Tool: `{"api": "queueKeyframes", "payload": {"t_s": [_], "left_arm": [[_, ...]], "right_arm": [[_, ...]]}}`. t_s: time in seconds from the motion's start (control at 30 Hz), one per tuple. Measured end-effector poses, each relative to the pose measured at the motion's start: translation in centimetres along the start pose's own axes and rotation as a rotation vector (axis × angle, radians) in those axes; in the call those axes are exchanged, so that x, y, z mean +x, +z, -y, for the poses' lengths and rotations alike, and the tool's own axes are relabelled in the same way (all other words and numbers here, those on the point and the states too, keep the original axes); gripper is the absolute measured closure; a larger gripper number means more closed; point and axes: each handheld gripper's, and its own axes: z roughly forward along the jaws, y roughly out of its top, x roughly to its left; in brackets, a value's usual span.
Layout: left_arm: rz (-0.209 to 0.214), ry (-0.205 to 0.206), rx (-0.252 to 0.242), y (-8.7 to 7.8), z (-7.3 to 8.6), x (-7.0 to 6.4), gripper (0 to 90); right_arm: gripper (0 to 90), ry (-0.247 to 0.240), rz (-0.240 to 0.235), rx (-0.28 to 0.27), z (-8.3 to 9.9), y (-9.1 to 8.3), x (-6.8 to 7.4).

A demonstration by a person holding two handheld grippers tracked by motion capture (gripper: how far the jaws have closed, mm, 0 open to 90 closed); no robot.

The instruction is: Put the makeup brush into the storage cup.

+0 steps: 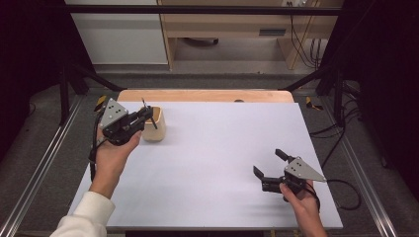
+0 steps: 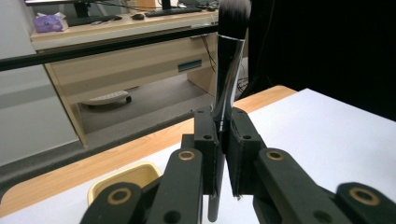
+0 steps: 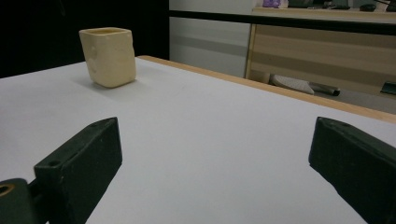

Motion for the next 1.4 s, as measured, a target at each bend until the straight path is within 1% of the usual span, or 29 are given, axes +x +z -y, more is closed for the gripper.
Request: {"api": "queueKeyframes", "payload": {"t_s": [0.03, 0.07, 0.13, 0.2, 0.33, 0.43, 0.53, 0.6, 0.63, 0.67, 0.77, 0.9, 1.0, 1.07, 1.17, 1.27, 1.4], "left_arm": [[-0.002, -0.013, -0.006, 0.0, 0.0, 0.1, 83.6], [-0.010, -0.015, -0.008, 0.1, 0.0, 0.3, 83.5], [-0.021, -0.012, -0.005, 0.1, -0.1, 0.5, 83.6], [-0.034, 0.005, 0.006, 0.2, -0.1, 0.7, 83.5], [-0.051, 0.003, 0.002, 0.2, -0.5, 1.3, 83.5], [-0.066, -0.009, -0.010, 0.2, -0.8, 1.7, 83.5], [-0.077, -0.004, -0.008, 0.3, -1.0, 2.1, 83.5], [-0.078, -0.025, -0.019, 0.5, -1.0, 2.5, 83.5], [-0.080, -0.040, -0.026, 0.6, -0.9, 2.7, 83.5], [-0.085, -0.047, -0.028, 0.7, -0.9, 2.9, 83.5], [-0.101, -0.046, -0.023, 1.2, -0.9, 3.4, 83.5], [-0.110, -0.032, -0.012, 1.9, -0.7, 3.8, 83.5], [-0.118, -0.040, -0.013, 2.5, -0.5, 4.0, 83.5], [-0.120, -0.042, -0.012, 3.0, -0.3, 4.0, 83.5], [-0.113, -0.029, -0.013, 3.6, -0.4, 4.1, 83.5], [-0.114, -0.033, -0.025, 3.9, -0.5, 4.2, 83.5], [-0.120, -0.032, -0.029, 4.1, -0.5, 4.4, 83.5]], "right_arm": [[3.1, 0.001, 0.000, 0.000, 0.0, 0.0, 0.0], [3.1, -0.001, -0.001, -0.001, 0.0, 0.0, 0.0], [3.1, 0.001, -0.003, 0.000, 0.0, 0.0, 0.0], [3.1, -0.001, -0.004, 0.000, 0.0, 0.0, 0.0], [3.1, -0.002, -0.007, 0.000, 0.0, 0.0, 0.0], [3.1, 0.000, -0.006, 0.004, 0.0, 0.0, 0.0], [3.1, -0.005, -0.008, 0.001, 0.0, 0.0, 0.0], [3.1, -0.002, -0.010, 0.000, 0.0, 0.0, 0.1], [3.0, -0.007, -0.011, -0.001, 0.0, 0.0, 0.1], [2.7, -0.011, -0.012, 0.002, 0.1, 0.0, 0.2], [2.4, -0.013, -0.012, 0.006, 0.1, 0.1, 0.2], [2.5, -0.014, -0.013, 0.004, 0.1, 0.0, 0.3], [2.4, -0.012, -0.012, 0.008, 0.1, 0.1, 0.3], [2.5, -0.011, -0.012, 0.010, 0.2, 0.1, 0.3], [2.4, -0.015, -0.017, 0.013, 0.2, 0.1, 0.4], [2.4, -0.025, -0.018, 0.017, 0.3, 0.1, 0.6], [2.4, -0.024, -0.017, 0.015, 0.3, 0.0, 0.6]]}}
